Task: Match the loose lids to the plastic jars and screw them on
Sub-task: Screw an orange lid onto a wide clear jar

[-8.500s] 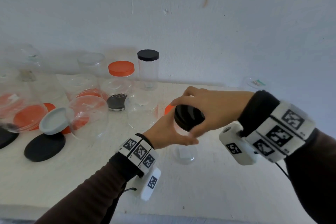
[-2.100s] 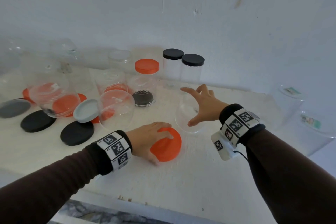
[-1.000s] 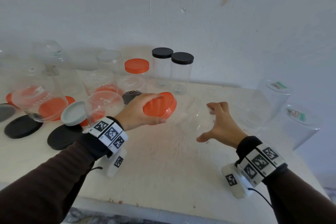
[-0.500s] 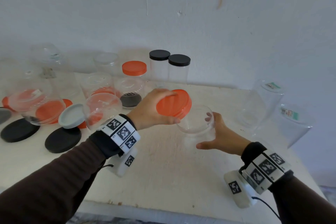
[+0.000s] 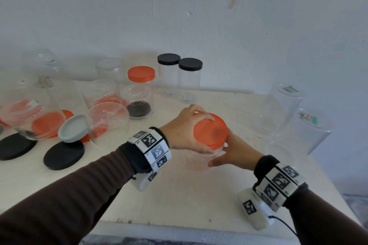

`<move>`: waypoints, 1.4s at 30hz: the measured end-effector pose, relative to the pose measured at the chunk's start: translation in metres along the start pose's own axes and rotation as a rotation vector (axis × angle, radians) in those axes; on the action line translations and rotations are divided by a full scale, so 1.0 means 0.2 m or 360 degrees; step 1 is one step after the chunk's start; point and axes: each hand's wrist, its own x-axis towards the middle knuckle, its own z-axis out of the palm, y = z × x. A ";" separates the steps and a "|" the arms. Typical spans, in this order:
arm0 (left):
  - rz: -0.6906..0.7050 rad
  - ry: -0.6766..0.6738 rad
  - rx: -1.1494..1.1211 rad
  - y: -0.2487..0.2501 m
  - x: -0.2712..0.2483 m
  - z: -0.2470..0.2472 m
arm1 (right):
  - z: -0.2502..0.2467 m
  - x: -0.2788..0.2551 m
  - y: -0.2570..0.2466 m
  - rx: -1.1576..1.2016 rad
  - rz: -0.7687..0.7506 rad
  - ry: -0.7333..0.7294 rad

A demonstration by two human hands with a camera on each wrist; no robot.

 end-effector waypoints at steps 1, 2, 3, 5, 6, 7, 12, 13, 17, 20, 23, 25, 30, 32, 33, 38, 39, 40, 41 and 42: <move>0.0003 -0.0021 0.0032 0.00 0.00 0.01 | 0.00 0.00 0.00 0.0013 0.0007 0.0007; 0.0011 -0.0035 0.0061 0.01 0.00 0.01 | 0.00 0.00 -0.01 0.0026 0.0019 0.0014; 0.0021 -0.0040 0.0086 0.00 -0.01 0.02 | 0.00 0.00 -0.01 0.0031 0.0030 0.0022; 0.0035 -0.0033 0.0109 0.00 -0.01 0.02 | 0.01 0.00 -0.02 0.0015 0.0050 0.0029; 0.0034 -0.0033 0.0111 0.00 -0.01 0.02 | 0.01 -0.01 -0.03 0.0011 0.0057 0.0027; 0.0030 -0.0039 0.0115 0.00 -0.02 0.02 | 0.01 -0.01 -0.03 0.0007 0.0061 0.0024; -0.0011 -0.0088 0.0109 0.00 -0.02 0.03 | 0.01 -0.01 -0.04 -0.0056 0.0067 0.0001; -0.0014 -0.0090 0.0095 -0.01 -0.02 0.03 | 0.01 -0.01 -0.04 -0.0064 0.0063 -0.0016; -0.0101 -0.0051 -0.0194 -0.04 -0.06 0.04 | -0.03 -0.03 -0.08 -0.0151 0.0020 -0.0077; -0.0246 -0.0059 -0.0472 -0.10 -0.09 0.04 | -0.10 -0.04 -0.20 -0.0426 -0.0105 -0.0054; -0.0300 -0.0107 -0.0603 -0.14 -0.09 0.06 | -0.11 -0.02 -0.35 -0.0854 -0.0180 -0.0232; -0.0286 -0.0114 -0.0704 -0.16 -0.08 0.08 | -0.09 0.01 -0.41 -0.1165 -0.0166 -0.0369; -0.0303 -0.0165 -0.0822 -0.23 -0.08 0.09 | -0.06 0.07 -0.49 -0.1509 -0.0110 -0.0533; -0.0310 -0.0157 -0.0806 -0.24 -0.08 0.09 | -0.05 0.09 -0.51 -0.1604 -0.0103 -0.0544; -0.0315 -0.0151 -0.0805 -0.24 -0.07 0.09 | -0.05 0.09 -0.51 -0.1628 -0.0101 -0.0546; -0.0333 -0.0175 -0.0812 -0.25 -0.07 0.10 | -0.08 0.10 -0.51 -0.1607 -0.0179 -0.0619; -0.0339 -0.0174 -0.0804 -0.25 -0.07 0.10 | -0.09 0.10 -0.51 -0.1598 -0.0200 -0.0634; -0.0343 -0.0168 -0.0803 -0.24 -0.06 0.10 | -0.09 0.10 -0.51 -0.1591 -0.0213 -0.0648; -0.0344 -0.0154 -0.0804 -0.24 -0.06 0.10 | -0.09 0.10 -0.50 -0.1584 -0.0222 -0.0656; -0.0345 -0.0139 -0.0804 -0.24 -0.06 0.10 | -0.09 0.10 -0.50 -0.1580 -0.0232 -0.0655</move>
